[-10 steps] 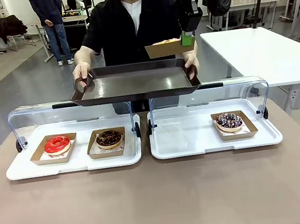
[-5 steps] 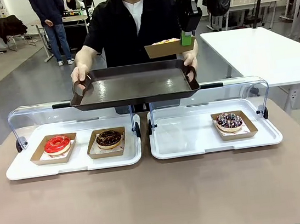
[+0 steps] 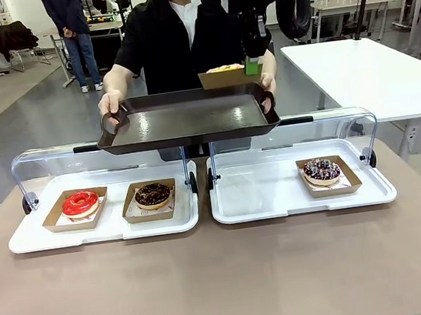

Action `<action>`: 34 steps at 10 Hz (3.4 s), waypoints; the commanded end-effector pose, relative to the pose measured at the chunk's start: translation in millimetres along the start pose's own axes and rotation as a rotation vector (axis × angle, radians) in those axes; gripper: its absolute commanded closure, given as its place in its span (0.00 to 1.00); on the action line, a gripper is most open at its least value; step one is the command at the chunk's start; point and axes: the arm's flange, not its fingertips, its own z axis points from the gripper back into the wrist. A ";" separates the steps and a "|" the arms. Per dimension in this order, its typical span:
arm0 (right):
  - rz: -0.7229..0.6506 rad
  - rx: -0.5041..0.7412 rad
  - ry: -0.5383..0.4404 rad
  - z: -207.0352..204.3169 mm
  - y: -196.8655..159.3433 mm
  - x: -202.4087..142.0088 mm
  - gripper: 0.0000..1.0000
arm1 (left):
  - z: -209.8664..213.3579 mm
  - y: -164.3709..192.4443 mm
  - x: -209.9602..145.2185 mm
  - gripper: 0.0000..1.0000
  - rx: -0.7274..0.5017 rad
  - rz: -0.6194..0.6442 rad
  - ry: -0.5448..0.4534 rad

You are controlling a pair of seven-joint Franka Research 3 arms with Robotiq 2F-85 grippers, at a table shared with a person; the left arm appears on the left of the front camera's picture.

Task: Provide the desired donut to the person.
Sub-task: Place the picked Paper togo box onto the Handle tray extended by the person.

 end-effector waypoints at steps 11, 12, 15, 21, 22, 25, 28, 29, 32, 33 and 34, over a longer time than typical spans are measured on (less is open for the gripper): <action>-0.064 0.073 -0.041 -60.3 -29.0 -19.2 0.99 | 0.5 -0.3 1.4 0.00 -0.001 -0.008 -0.013; -0.064 0.083 -0.044 -61.6 -29.2 -19.9 0.99 | 0.5 -0.3 1.4 0.00 -0.001 -0.008 -0.013; -0.038 0.109 -0.057 -62.0 -28.2 -21.1 0.55 | 0.5 -0.3 1.4 0.00 -0.001 -0.008 -0.013; -0.027 0.133 -0.042 -55.2 -26.2 -16.5 0.04 | 0.5 -0.3 1.4 0.00 -0.001 -0.008 -0.013; -0.027 0.136 -0.039 -55.1 -25.4 -16.3 0.00 | 0.5 -0.3 1.4 0.00 -0.001 -0.008 -0.013; -0.026 0.146 -0.029 -52.3 -22.8 -16.1 0.00 | 0.5 -0.3 1.4 0.00 -0.001 -0.008 -0.013; 0.029 0.188 0.005 -14.8 2.7 -18.0 0.00 | 0.5 -0.3 1.4 0.00 -0.001 -0.008 -0.013; 0.035 0.171 0.010 0.0 18.2 -20.6 0.00 | 0.5 -0.3 1.4 0.00 -0.001 -0.008 -0.013; 0.018 0.145 0.010 -1.3 53.5 -32.7 0.00 | 0.5 -0.3 1.4 0.00 -0.001 -0.008 -0.013; -0.012 0.119 0.000 -9.6 57.3 -37.9 0.00 | 0.5 -0.3 1.4 0.00 -0.001 -0.008 -0.013; -0.034 0.106 -0.003 -20.5 57.3 -43.0 0.00 | 0.5 -0.3 1.4 0.00 -0.001 -0.008 -0.013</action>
